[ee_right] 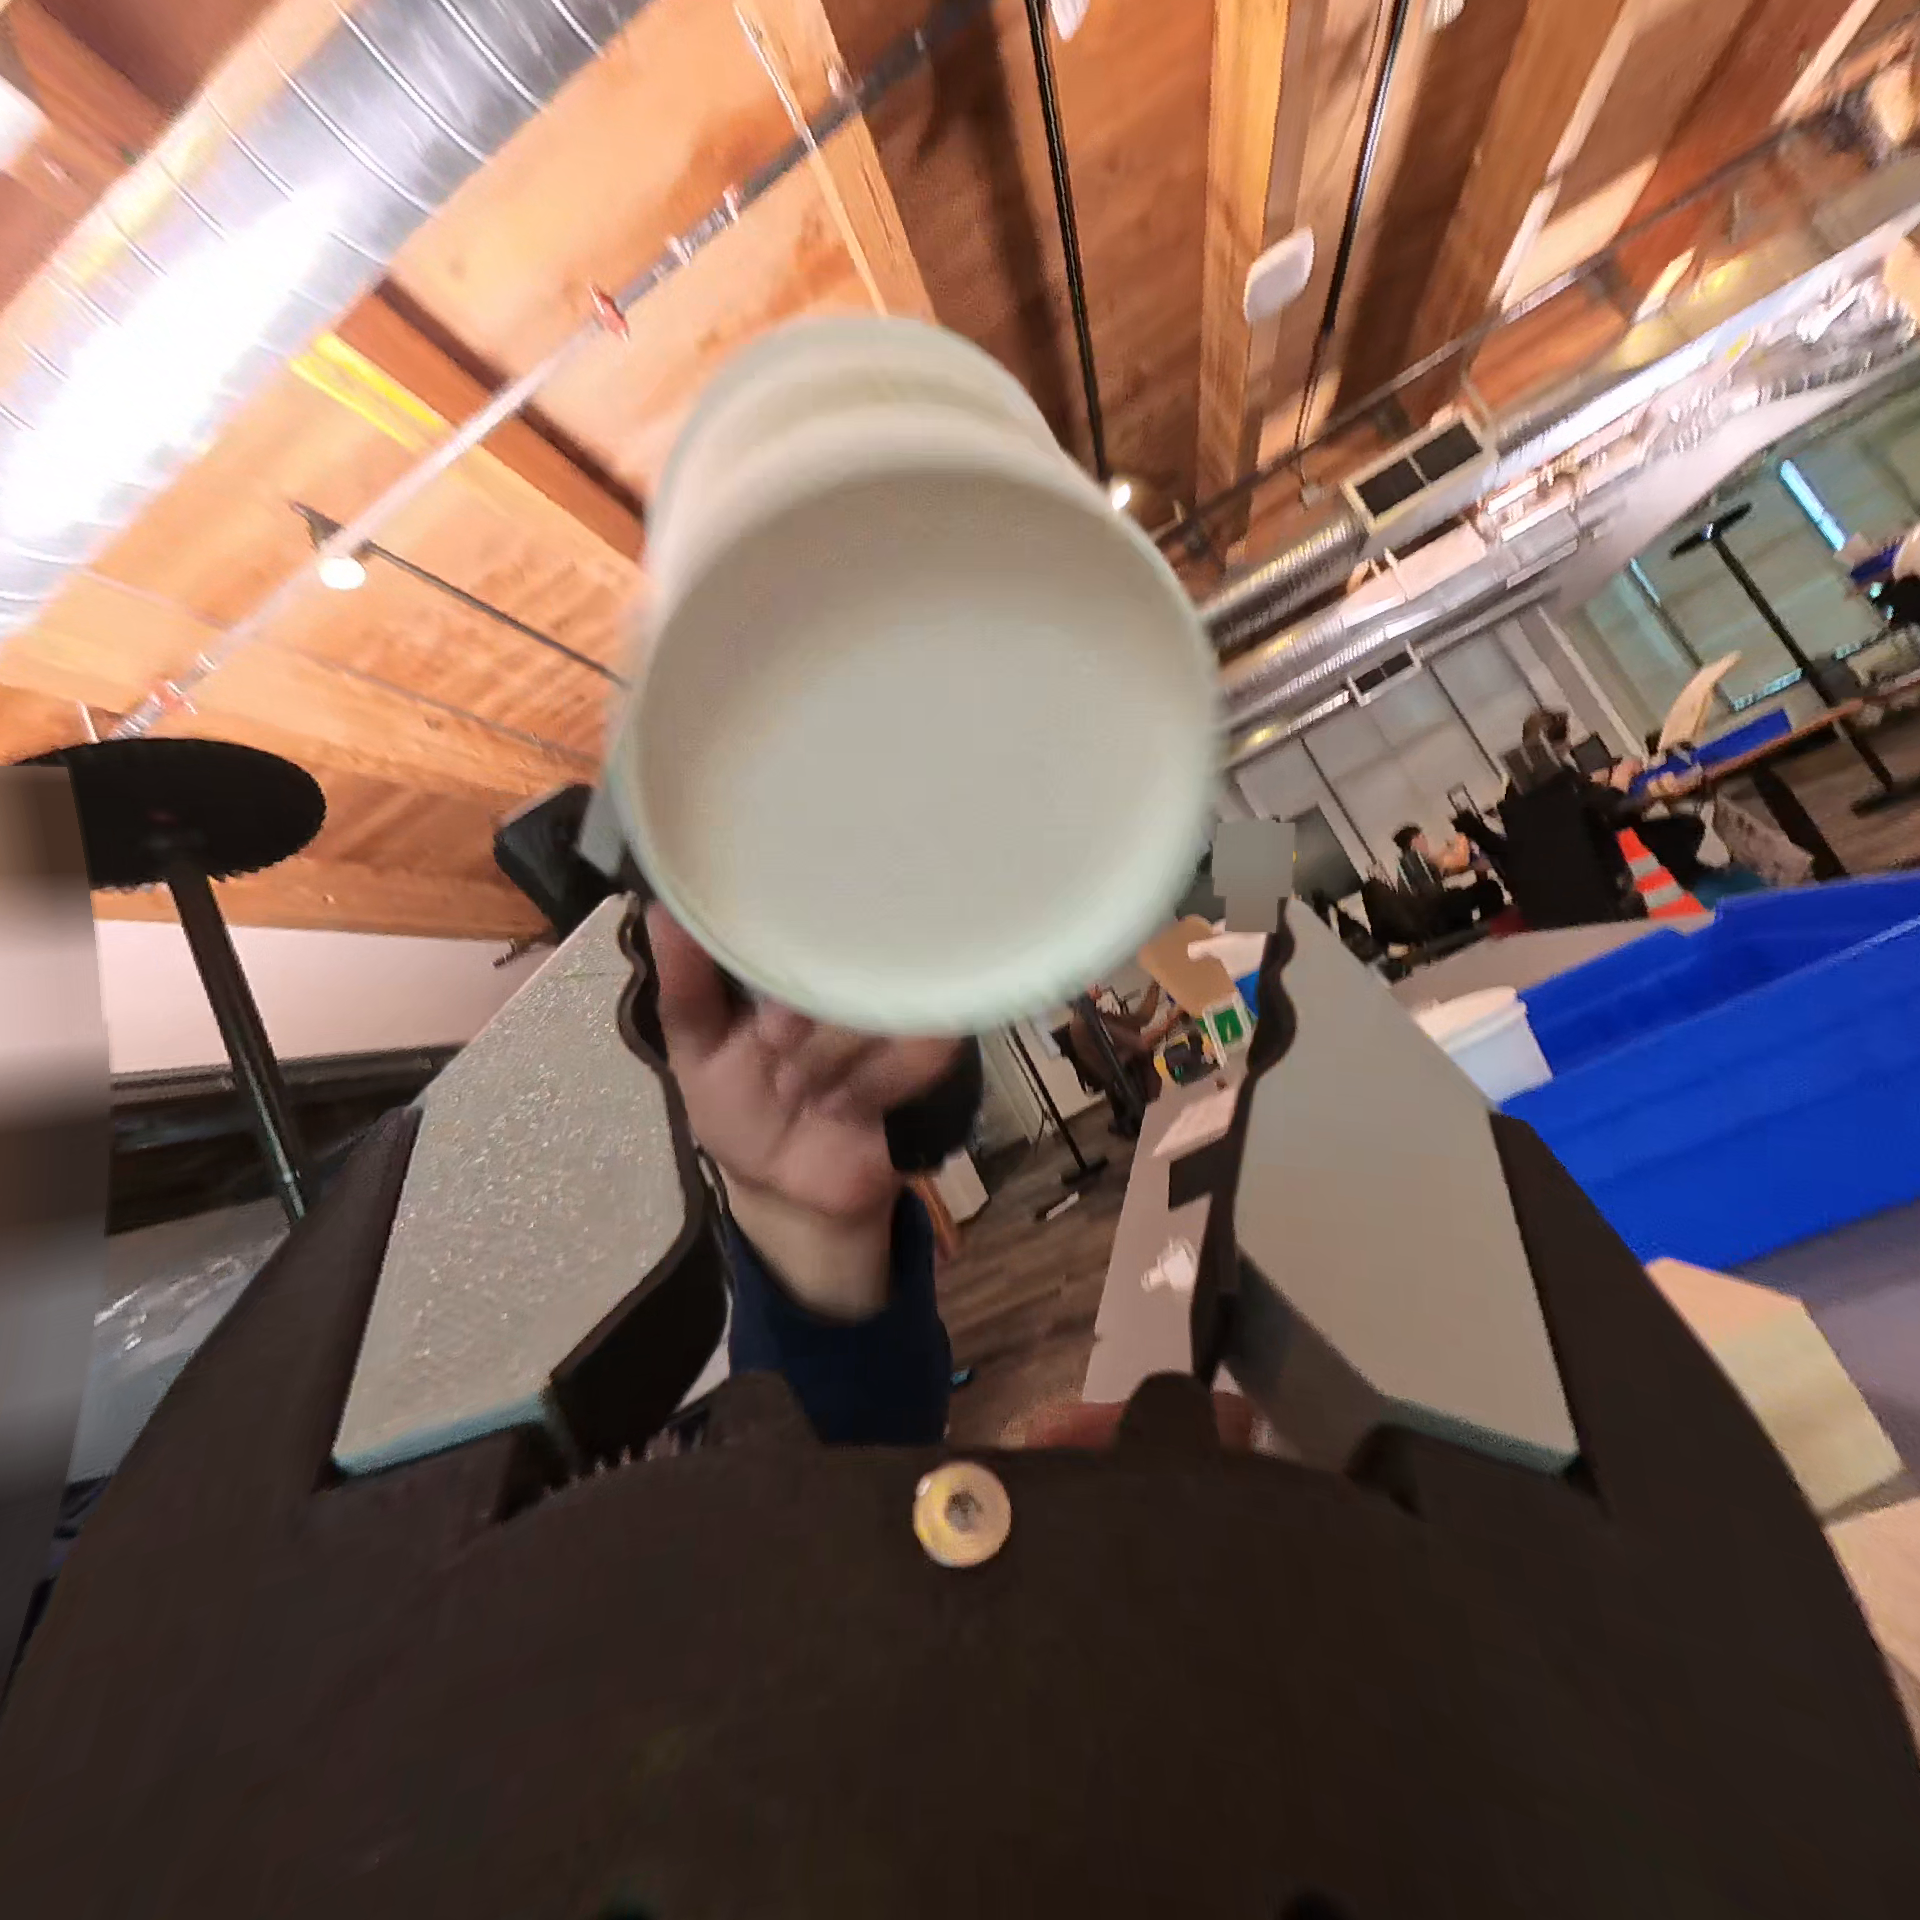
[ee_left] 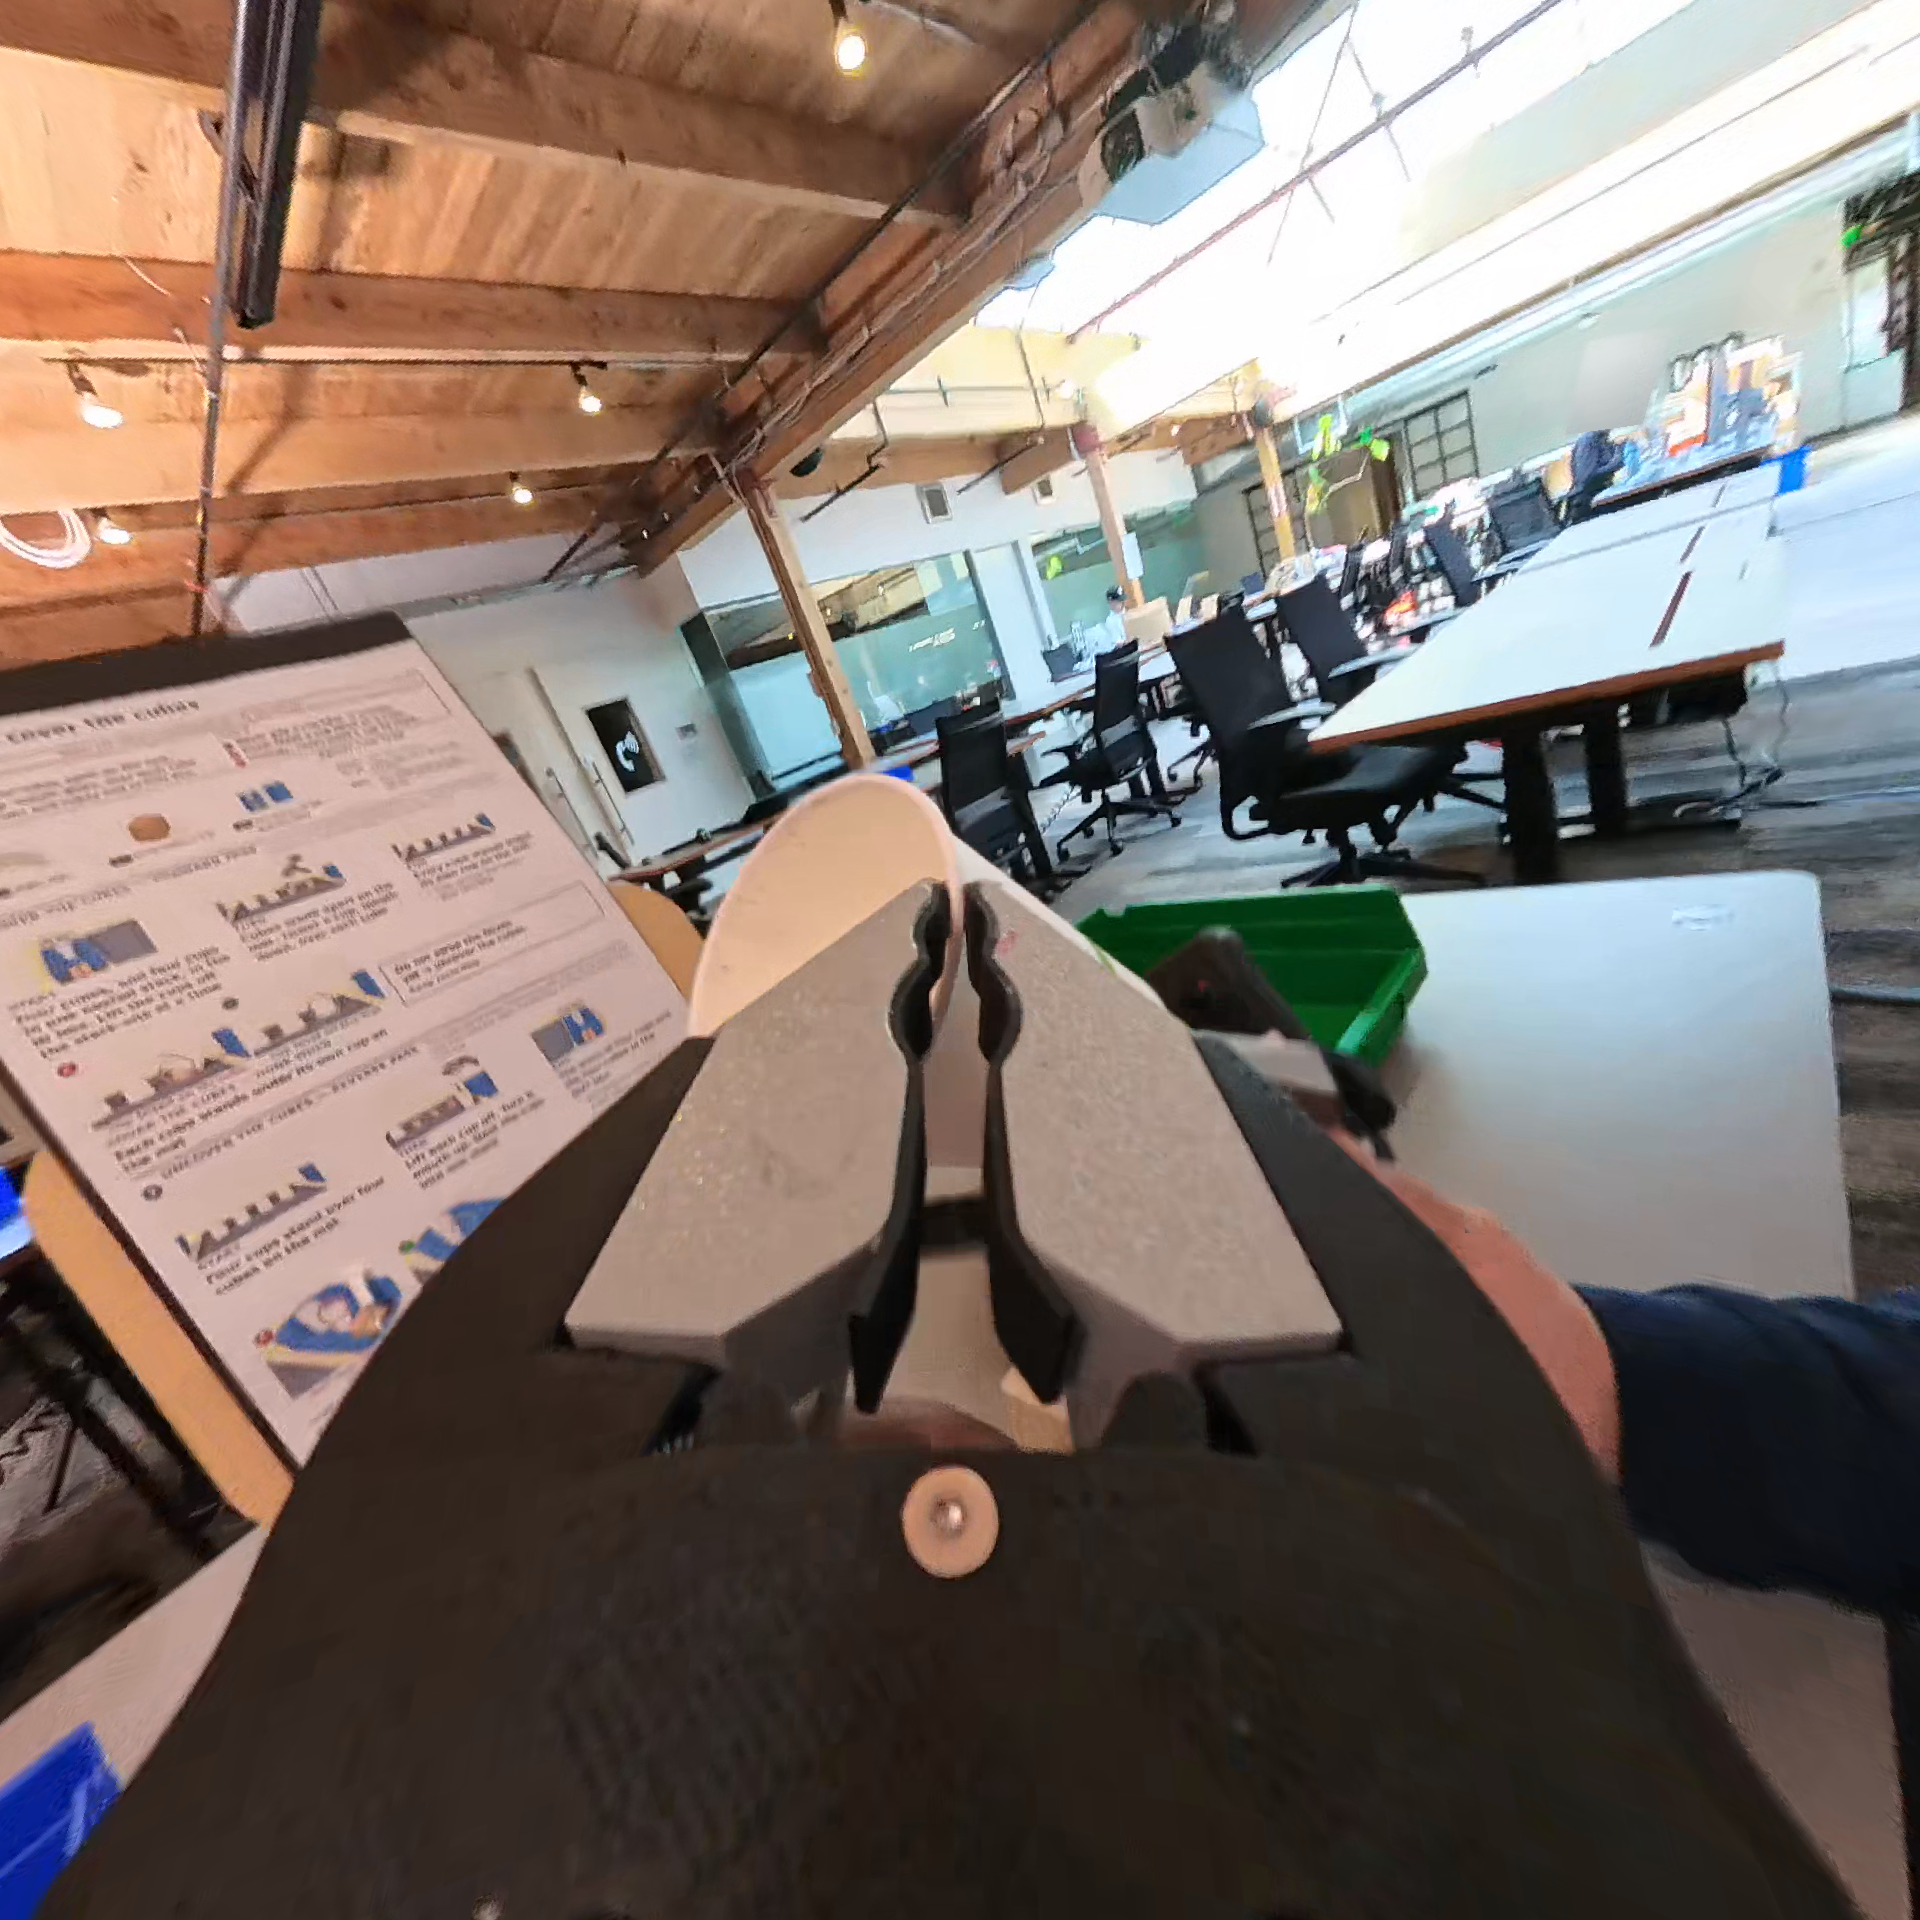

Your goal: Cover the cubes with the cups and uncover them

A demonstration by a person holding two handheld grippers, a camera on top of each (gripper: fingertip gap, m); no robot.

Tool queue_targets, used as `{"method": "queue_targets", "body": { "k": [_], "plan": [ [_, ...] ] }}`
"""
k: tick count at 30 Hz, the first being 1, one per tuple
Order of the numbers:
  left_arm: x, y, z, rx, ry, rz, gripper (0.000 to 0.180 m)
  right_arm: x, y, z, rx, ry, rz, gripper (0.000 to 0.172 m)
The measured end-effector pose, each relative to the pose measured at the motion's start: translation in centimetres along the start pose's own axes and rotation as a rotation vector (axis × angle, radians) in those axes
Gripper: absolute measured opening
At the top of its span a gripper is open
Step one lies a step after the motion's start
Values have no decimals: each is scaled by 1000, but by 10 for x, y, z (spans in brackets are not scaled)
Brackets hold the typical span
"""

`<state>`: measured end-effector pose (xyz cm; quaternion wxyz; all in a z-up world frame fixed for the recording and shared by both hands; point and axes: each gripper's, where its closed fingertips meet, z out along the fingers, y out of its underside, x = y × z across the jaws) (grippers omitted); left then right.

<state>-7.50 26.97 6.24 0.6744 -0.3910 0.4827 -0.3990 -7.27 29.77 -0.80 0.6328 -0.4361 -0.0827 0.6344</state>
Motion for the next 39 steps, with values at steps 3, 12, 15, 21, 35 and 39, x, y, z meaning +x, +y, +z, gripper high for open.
{"method": "queue_targets", "body": {
  "k": [3,12,15,21,35,39],
  "plan": [
    [6,22,-3,-37,4,-8,0,3,-15,-10,69,26,-13,112],
    [6,42,-22,-54,35,-104,0,19,-11,-14,51,100,-4,93],
    [5,47,-25,-56,42,-112,1,21,-9,-15,29,124,-47,93],
    [-4,92,-30,-195,42,-98,9,38,-17,-30,-127,349,-266,92],
    [-55,260,-61,-602,-82,-227,14,126,-26,-126,-1200,1005,-548,91],
    [-61,266,-70,-691,-99,-194,30,145,-7,-151,-1416,1073,-535,91]
  ]
}}
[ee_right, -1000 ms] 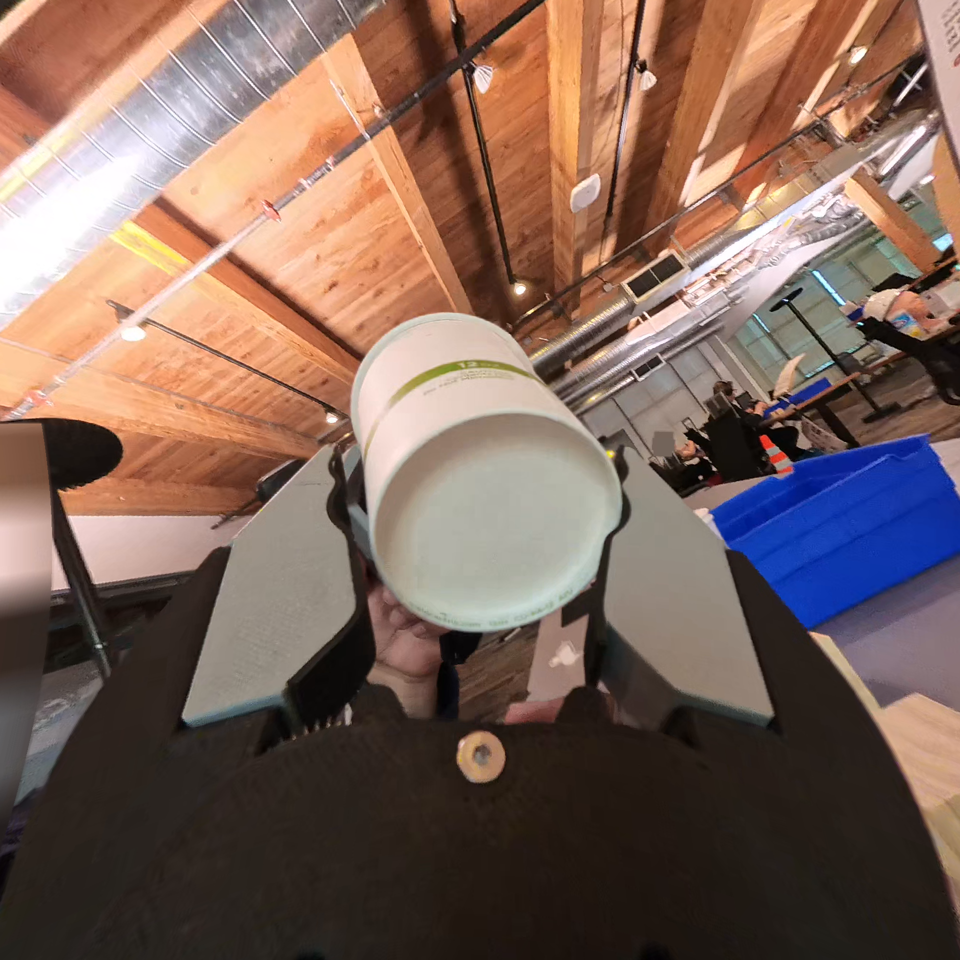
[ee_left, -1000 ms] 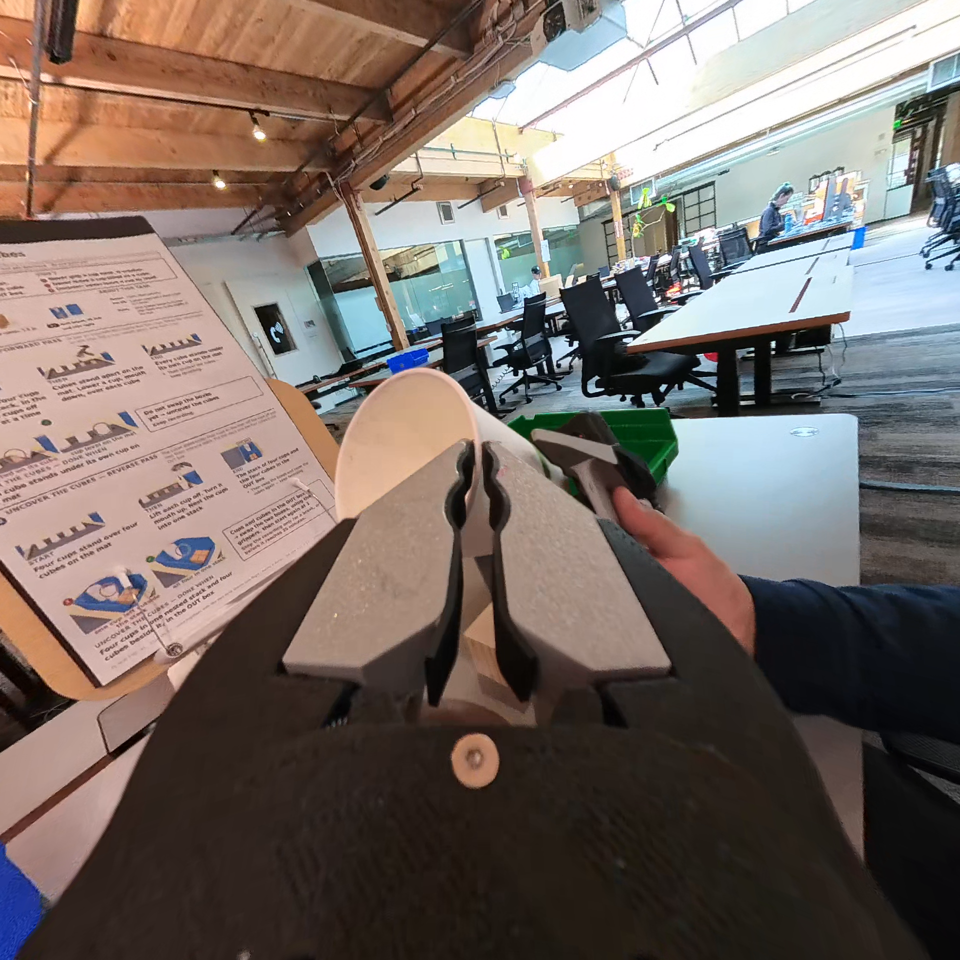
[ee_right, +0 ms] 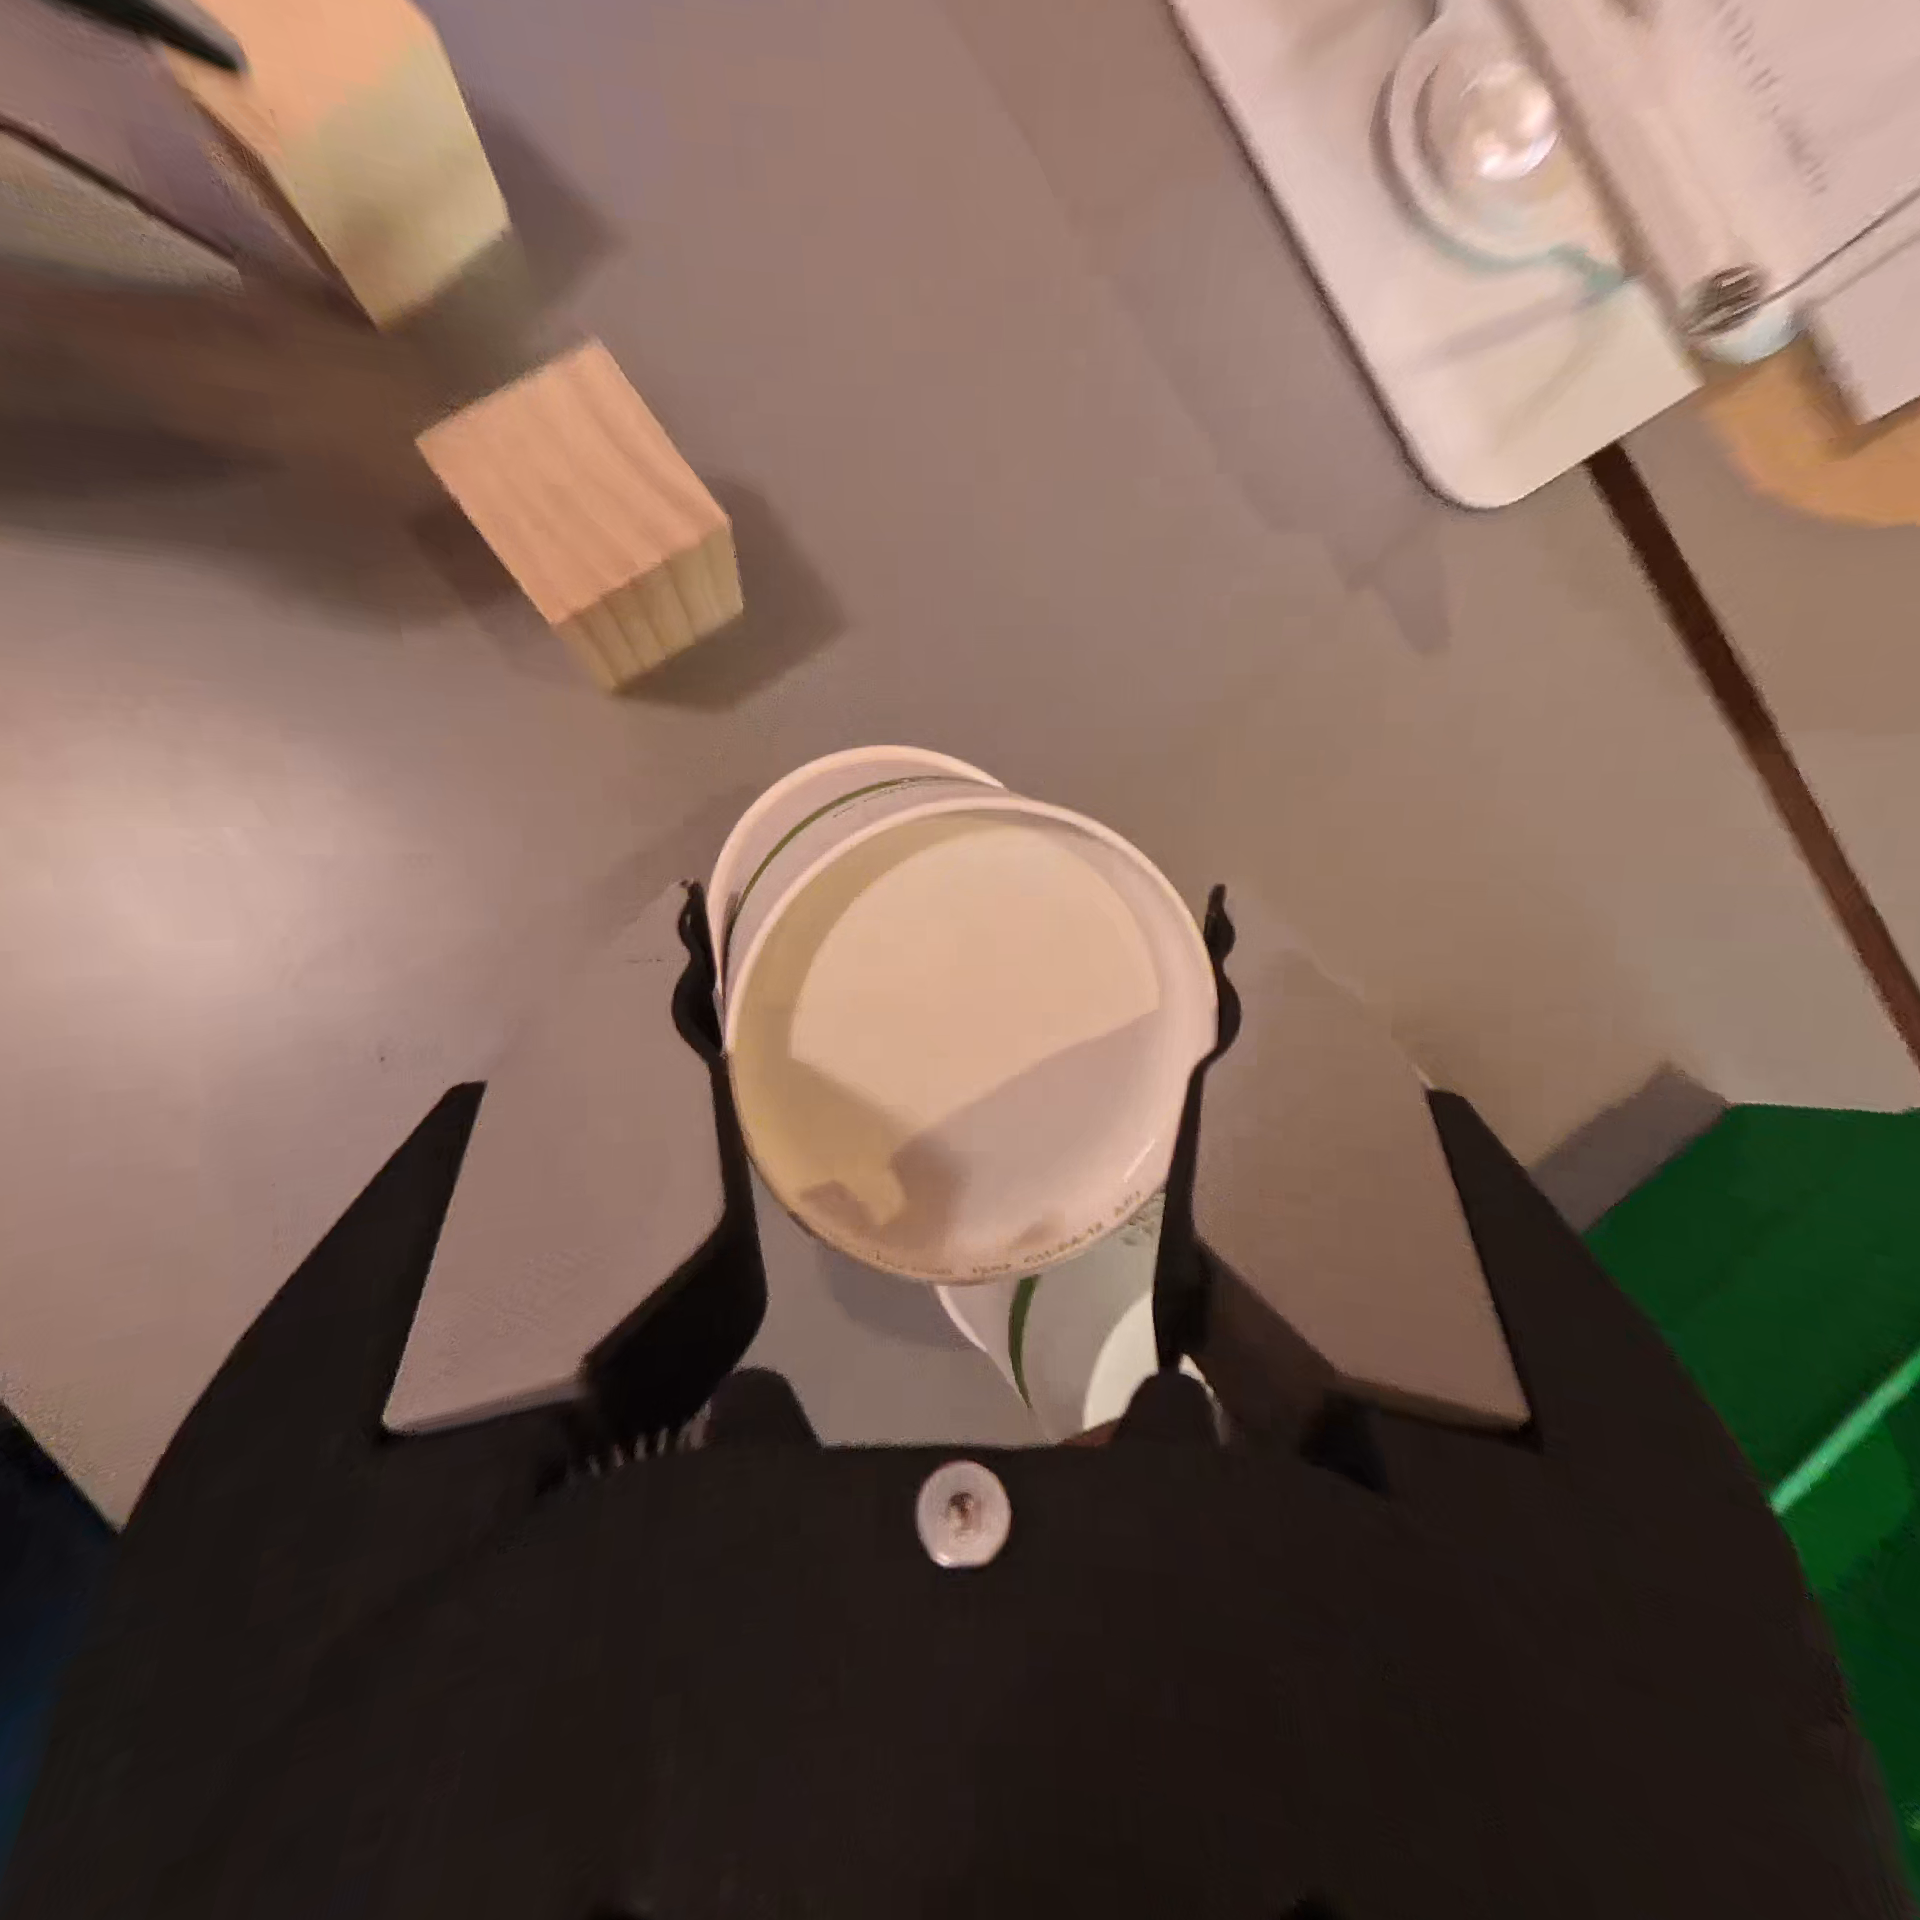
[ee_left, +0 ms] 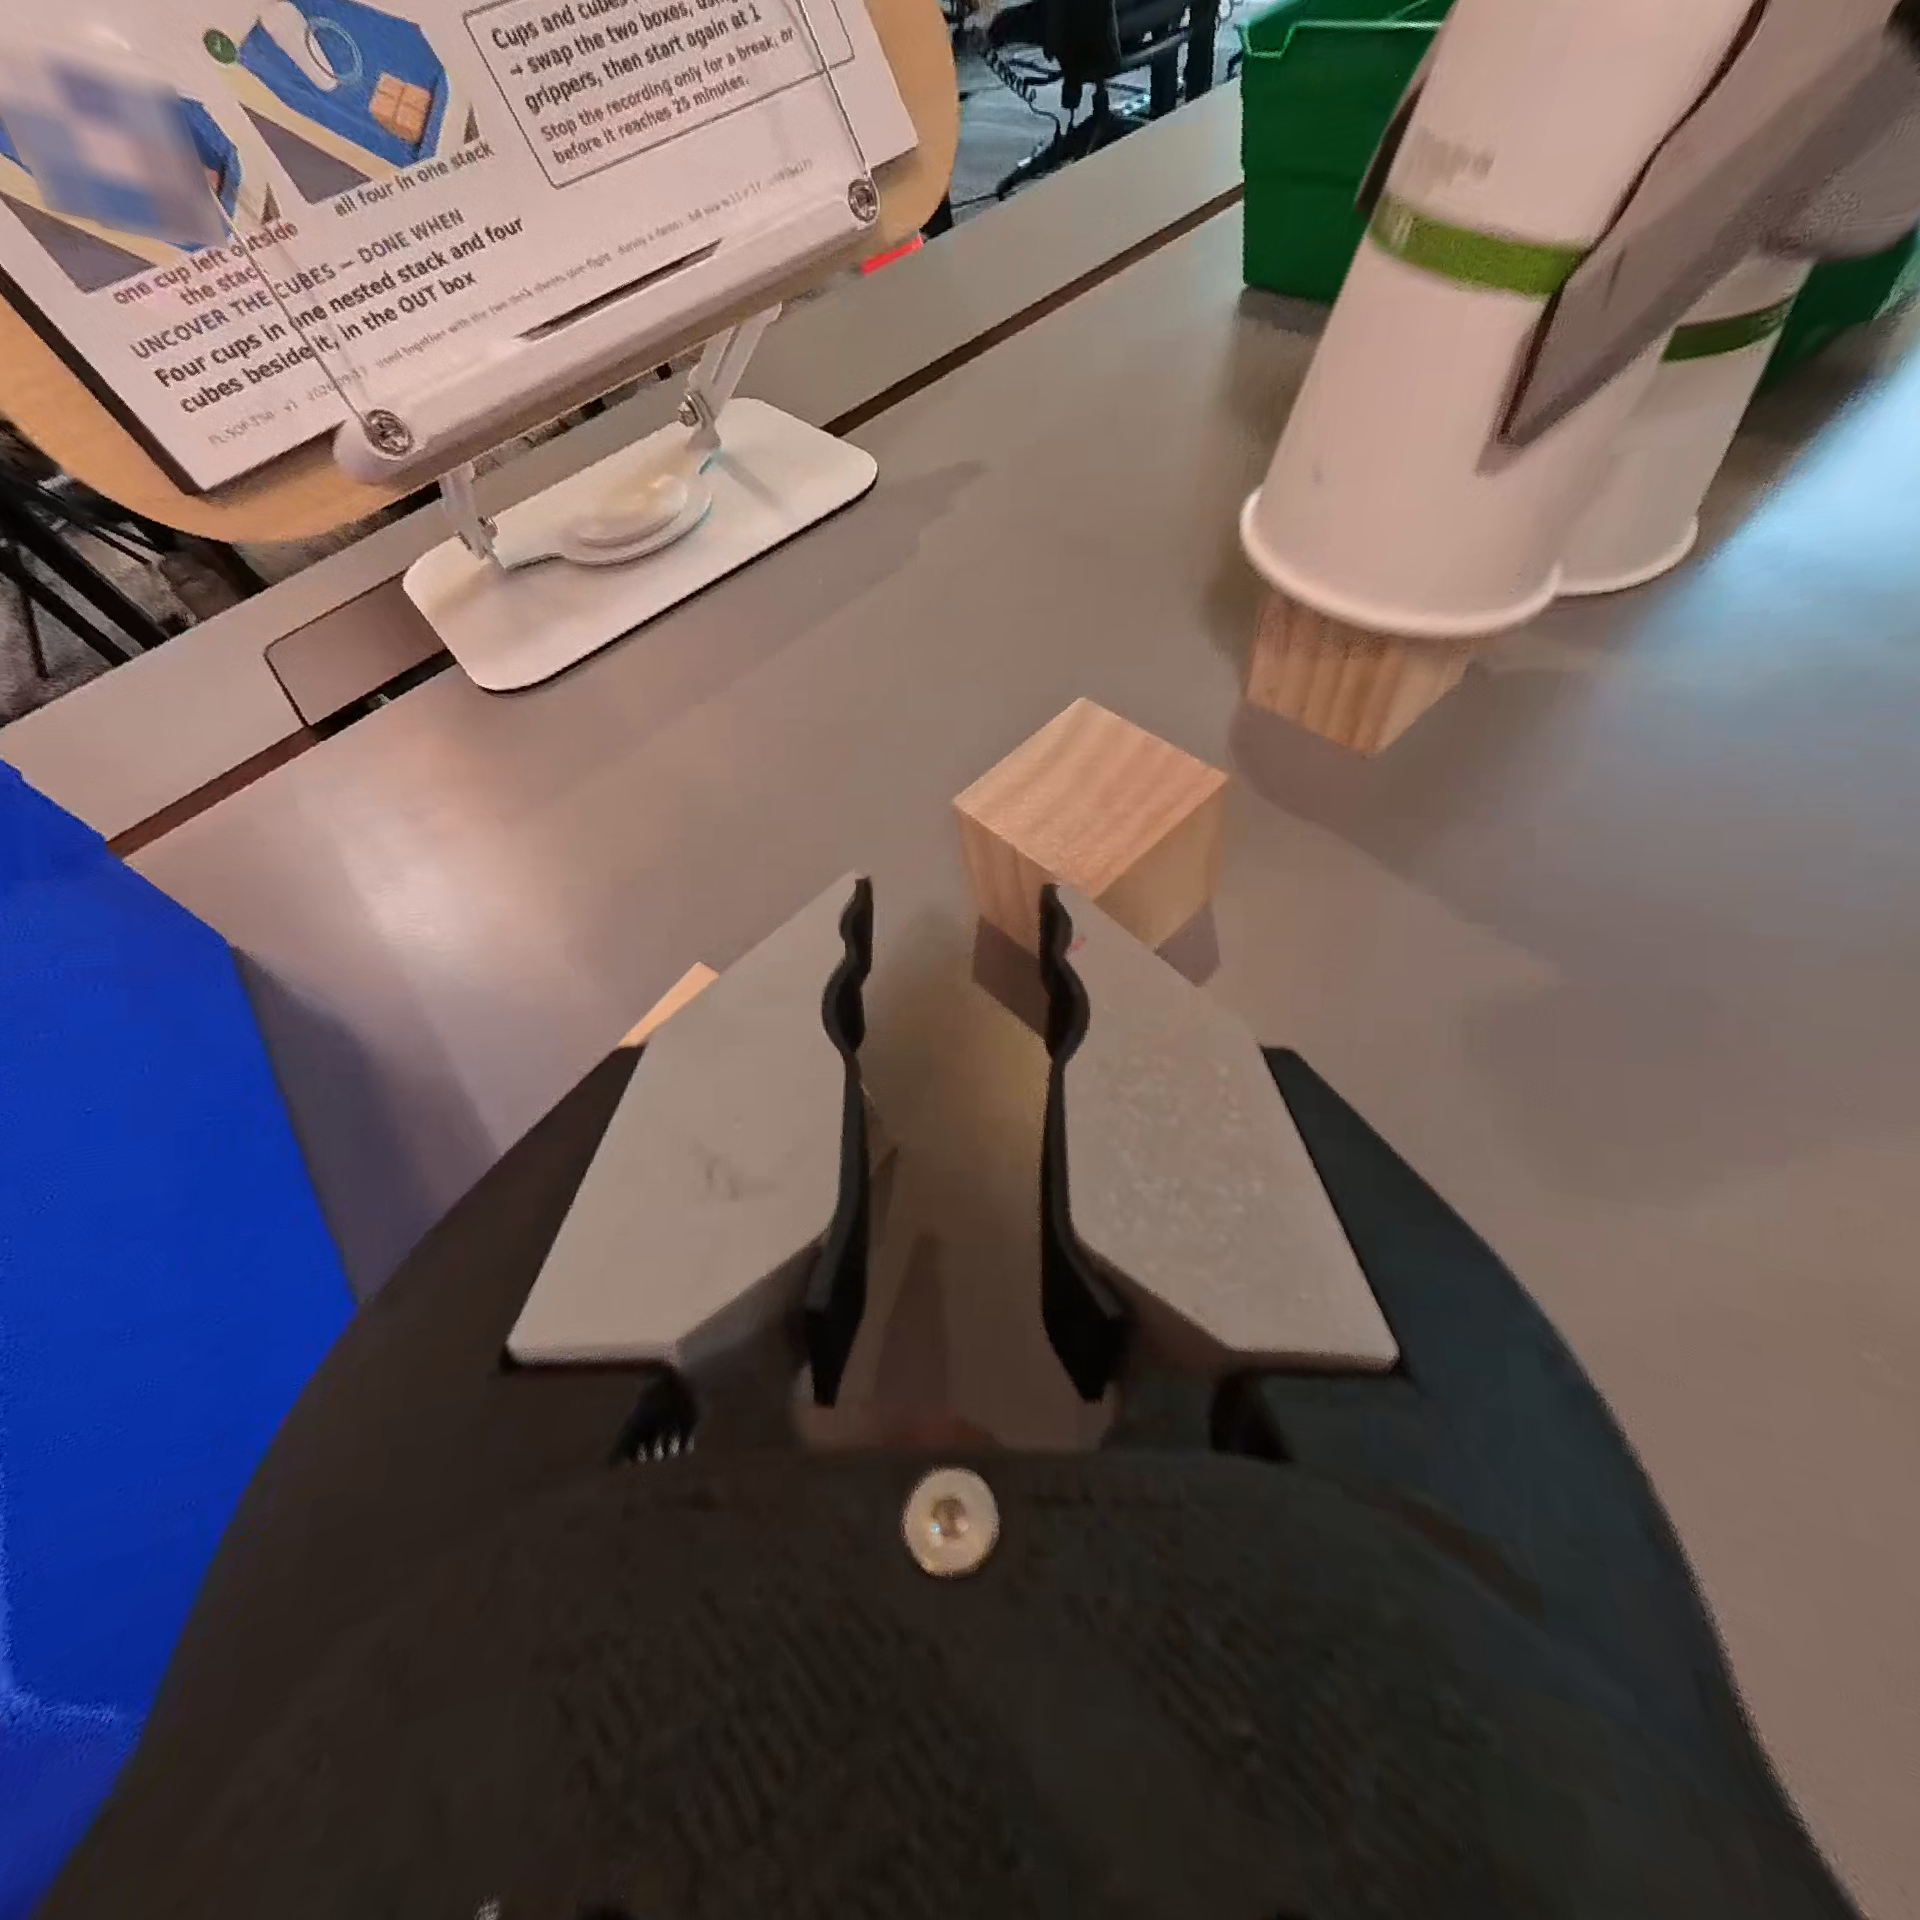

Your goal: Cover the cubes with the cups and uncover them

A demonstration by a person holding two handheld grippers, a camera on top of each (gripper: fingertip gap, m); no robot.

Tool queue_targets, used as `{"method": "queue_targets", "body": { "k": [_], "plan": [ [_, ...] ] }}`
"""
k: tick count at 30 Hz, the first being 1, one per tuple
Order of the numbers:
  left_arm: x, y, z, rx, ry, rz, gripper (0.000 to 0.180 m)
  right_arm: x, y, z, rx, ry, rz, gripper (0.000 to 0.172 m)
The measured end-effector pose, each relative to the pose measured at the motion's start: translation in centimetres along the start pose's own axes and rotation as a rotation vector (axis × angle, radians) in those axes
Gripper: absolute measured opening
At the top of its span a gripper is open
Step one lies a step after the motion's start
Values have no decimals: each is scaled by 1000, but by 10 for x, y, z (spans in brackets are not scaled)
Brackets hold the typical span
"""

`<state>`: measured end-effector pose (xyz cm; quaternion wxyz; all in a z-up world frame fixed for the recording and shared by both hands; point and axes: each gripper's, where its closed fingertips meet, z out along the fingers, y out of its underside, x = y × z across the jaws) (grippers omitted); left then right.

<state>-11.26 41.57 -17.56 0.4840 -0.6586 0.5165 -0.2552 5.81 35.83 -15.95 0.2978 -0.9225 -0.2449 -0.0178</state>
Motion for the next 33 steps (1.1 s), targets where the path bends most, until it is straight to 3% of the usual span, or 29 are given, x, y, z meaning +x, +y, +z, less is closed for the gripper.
{"method": "queue_targets", "body": {
  "k": [6,11,14,19,26,33],
  "plan": [
    [-28,3,-36,-48,-36,8,33,-10,27,41,-139,-17,-4,95],
    [-139,-3,-120,-179,-355,120,33,-8,15,26,10,28,29,92],
    [-175,3,-150,-294,-351,91,37,-8,0,7,149,29,69,89],
    [-213,37,-153,-487,-387,145,37,-25,-21,-2,334,-30,86,86],
    [-235,65,-141,-579,-381,109,34,-31,-15,8,308,72,-17,89],
    [-235,68,-134,-584,-343,75,4,-37,-16,7,312,45,-26,86]
  ]
}}
